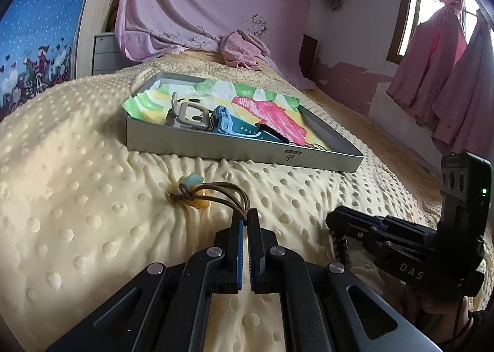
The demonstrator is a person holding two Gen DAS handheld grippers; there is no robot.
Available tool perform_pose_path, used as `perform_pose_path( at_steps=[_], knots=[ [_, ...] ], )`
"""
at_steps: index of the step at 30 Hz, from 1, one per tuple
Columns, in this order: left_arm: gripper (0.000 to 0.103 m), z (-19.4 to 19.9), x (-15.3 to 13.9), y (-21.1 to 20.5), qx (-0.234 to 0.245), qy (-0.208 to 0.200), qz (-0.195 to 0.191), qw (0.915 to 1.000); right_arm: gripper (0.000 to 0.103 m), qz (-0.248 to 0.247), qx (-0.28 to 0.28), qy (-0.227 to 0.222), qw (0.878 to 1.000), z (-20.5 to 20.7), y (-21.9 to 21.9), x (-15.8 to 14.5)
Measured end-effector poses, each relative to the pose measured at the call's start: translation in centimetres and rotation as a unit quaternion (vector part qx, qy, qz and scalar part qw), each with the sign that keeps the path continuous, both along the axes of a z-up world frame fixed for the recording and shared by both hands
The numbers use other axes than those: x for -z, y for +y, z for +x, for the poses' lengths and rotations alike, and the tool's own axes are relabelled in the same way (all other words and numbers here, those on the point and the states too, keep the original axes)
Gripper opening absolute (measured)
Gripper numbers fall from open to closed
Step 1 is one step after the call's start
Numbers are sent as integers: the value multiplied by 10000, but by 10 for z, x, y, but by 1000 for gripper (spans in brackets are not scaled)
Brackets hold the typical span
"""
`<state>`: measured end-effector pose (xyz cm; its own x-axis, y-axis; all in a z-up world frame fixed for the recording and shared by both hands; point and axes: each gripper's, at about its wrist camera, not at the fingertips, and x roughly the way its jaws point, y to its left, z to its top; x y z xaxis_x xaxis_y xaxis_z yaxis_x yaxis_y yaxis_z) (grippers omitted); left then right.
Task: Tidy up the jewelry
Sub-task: 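Grasp the orange-bead charm's brown cord with the left tool while the right tool holds the braided strip, then carry the charm and braided strip into the tray and open both tools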
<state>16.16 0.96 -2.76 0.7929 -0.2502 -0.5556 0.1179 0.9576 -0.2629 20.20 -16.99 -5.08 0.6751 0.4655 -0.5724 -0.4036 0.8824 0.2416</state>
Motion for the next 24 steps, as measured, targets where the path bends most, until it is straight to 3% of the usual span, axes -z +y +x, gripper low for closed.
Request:
perform_pose_path(
  at_steps=[3,8,13,15,17,24],
  knots=[
    [3,0,2,2,-7,29,-41,10000,15,-30,-18,227,9997,3,1,7],
    [3,1,3,3,-4,39,-71,10000,26,-159,-106,362,9992,1,8,11],
    [3,2,4,3,11,51,-89,9999,27,-362,-89,417,9984,-2,13,11],
    [3,2,3,3,28,52,-74,10000,27,-448,-77,389,9982,-2,15,11],
    [3,2,2,1,53,47,-57,10000,18,-499,-55,342,9982,-3,16,10],
    [3,0,-10,-6,160,-77,113,9998,14,-401,-64,121,9991,-7,14,4]
  ],
)
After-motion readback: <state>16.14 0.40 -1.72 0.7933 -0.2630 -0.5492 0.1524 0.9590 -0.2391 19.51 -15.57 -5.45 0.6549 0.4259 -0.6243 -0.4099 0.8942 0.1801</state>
